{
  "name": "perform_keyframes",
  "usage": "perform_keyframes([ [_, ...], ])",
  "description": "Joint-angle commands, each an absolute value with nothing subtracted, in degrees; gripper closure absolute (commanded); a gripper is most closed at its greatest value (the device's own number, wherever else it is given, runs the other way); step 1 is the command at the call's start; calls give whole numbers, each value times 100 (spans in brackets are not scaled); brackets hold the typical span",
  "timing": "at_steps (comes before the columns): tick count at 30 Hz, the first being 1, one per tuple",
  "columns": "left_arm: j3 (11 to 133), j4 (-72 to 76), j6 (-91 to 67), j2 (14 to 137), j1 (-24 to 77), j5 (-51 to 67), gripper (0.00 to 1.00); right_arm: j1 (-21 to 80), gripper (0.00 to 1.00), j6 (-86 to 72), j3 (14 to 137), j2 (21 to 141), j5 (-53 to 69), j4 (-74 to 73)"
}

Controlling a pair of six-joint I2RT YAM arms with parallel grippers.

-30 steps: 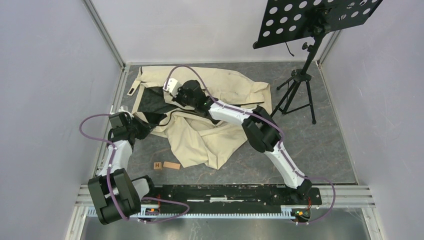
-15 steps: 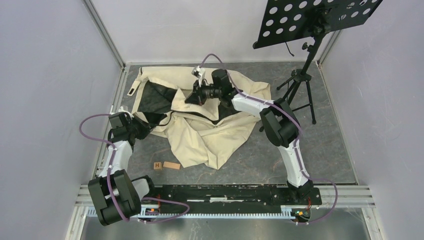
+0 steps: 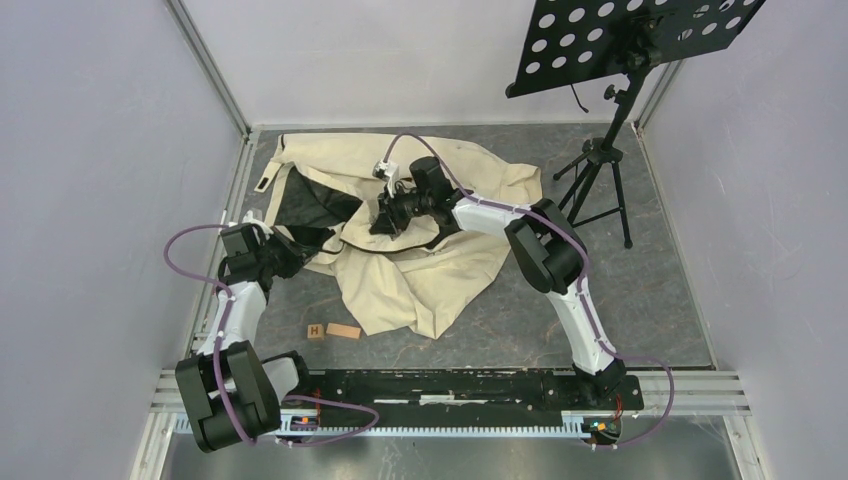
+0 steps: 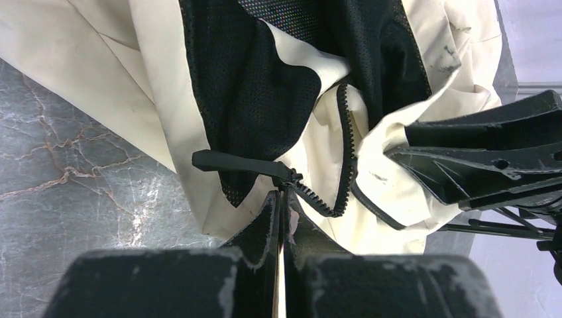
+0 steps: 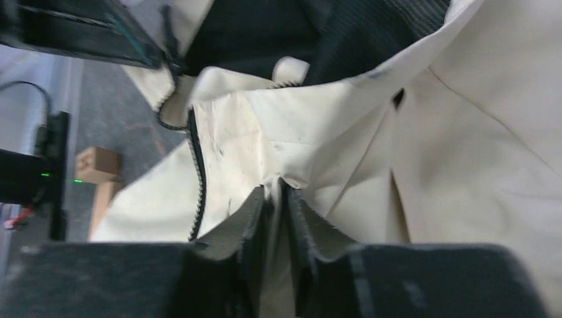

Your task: Zip up the jacket

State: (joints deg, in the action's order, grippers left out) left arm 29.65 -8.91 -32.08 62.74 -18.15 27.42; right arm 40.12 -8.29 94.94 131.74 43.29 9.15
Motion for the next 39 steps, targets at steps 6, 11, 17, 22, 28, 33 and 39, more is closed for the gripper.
perform_keyframes([
  [6,3067,-796,-2960,6345,-1749,2916,98,4235,47,1251,9628,12230,2811,-174],
  [11,3075,-799,-2953,6335,-1736,2944,98,4462,30,2457,9222,11667,2459,109],
  [17,3077,-778,-2948,6306,-1732,2978,98,4493,27,3110,9100,11712,3070,725],
  [22,3054,-722,-2983,6316,-1731,3036,98,4564,31,3218,8654,11815,3710,1895],
  [28,3036,-699,-2994,6305,-1723,3089,98,4569,32,3851,9043,12344,4252,2057],
  [33,3000,-611,-3049,6324,-1714,3136,98,4599,31,4335,10055,12996,4057,1011],
  [39,3019,-589,-3059,6379,-1701,3182,98,4603,27,4402,10193,13270,4027,996],
])
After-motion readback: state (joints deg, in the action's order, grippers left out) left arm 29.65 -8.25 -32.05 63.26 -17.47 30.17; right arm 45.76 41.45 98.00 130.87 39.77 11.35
